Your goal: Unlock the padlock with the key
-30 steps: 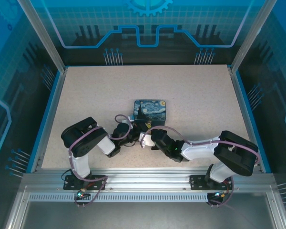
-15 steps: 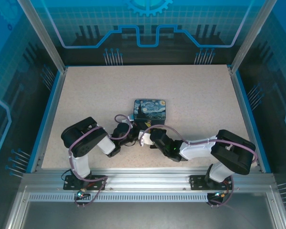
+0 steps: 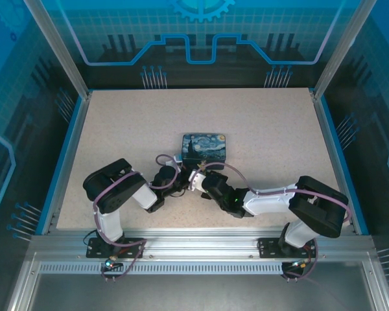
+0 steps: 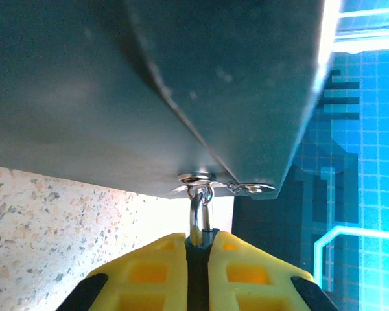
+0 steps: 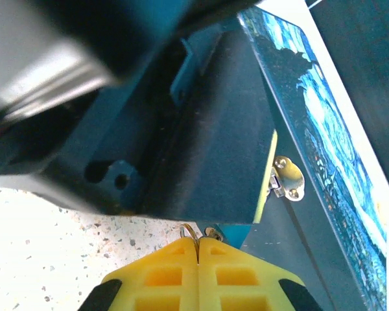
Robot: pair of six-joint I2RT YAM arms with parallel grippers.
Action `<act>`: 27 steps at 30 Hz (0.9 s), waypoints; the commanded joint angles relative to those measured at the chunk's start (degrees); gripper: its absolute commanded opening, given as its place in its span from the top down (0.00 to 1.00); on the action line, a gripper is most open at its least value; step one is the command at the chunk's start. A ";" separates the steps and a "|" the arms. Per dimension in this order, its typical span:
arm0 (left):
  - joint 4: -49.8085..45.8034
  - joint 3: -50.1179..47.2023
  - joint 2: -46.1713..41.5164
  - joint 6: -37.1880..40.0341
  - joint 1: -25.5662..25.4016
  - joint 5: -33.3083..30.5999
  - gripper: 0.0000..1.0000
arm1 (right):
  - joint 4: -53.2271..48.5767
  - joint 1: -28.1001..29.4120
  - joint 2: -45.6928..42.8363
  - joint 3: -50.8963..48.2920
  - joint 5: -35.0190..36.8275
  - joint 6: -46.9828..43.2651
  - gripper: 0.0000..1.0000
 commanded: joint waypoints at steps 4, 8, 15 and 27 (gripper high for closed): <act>2.07 0.00 -0.59 -0.76 -0.45 1.39 1.00 | 10.42 -1.32 -1.58 -3.55 1.16 12.63 1.00; 2.24 -0.07 -0.44 -0.71 -0.54 1.37 1.00 | 10.63 -1.89 -2.05 -4.41 -0.69 14.05 1.00; 2.17 -0.13 0.01 0.08 -0.75 1.28 0.92 | 8.99 -1.96 -2.01 -4.82 -1.26 16.90 1.00; -8.97 -2.84 -5.84 4.95 -0.96 -1.68 0.64 | 12.32 -2.00 1.59 -6.98 -2.90 25.91 1.00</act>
